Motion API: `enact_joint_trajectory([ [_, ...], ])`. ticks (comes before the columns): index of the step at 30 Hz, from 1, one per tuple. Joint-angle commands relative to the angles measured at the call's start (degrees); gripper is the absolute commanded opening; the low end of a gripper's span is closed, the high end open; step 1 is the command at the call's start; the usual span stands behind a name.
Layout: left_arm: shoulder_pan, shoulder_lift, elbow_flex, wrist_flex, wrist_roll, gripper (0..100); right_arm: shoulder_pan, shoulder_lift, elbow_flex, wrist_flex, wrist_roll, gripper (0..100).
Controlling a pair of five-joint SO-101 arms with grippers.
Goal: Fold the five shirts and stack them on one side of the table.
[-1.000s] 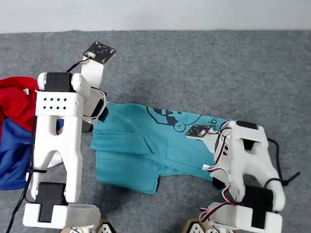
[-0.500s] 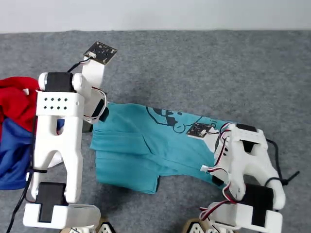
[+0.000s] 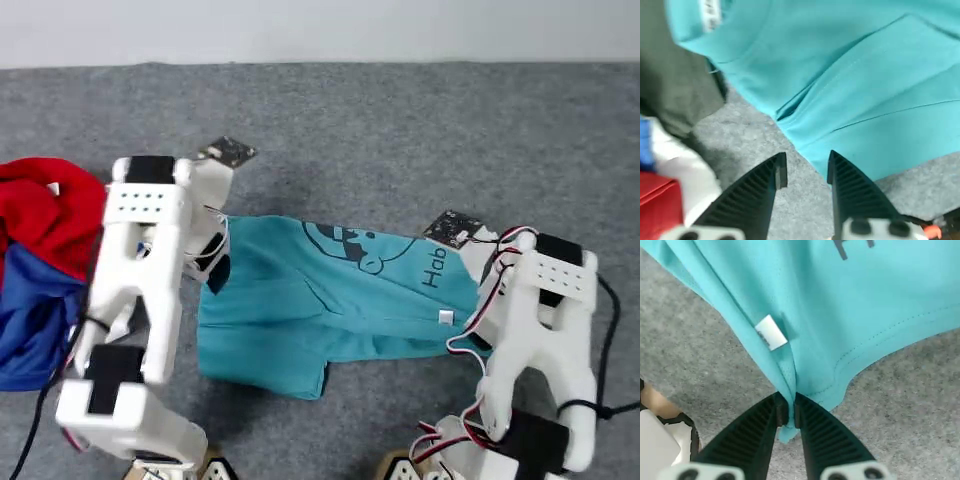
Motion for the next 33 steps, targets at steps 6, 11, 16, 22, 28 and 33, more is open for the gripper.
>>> enact_joint_trajectory([
  [6, 0.9, 9.1, -6.4, -0.7, -0.8, 19, 0.6, -2.4, -2.6, 0.7, -1.6, 0.8],
  [11, 0.7, 13.7, -8.7, -1.8, -0.8, 19, 0.6, -2.3, -2.6, 0.6, -1.6, 0.8],
  [16, 0.6, 16.2, -8.9, -4.3, -0.4, 19, 0.6, -2.3, -2.6, 0.6, -1.6, 0.8],
  [22, -0.4, 16.1, -12.7, -1.8, -0.6, 19, 0.6, -2.3, -2.6, 0.6, -1.6, 0.8],
  [28, -4.0, 16.8, -15.9, 1.1, -1.8, 19, 0.6, -2.3, -2.6, 0.2, -1.6, 0.8],
  [33, -2.9, 16.8, -13.1, 0.6, -2.2, 19, 0.6, -2.3, -2.6, 0.1, -1.6, 0.8],
])
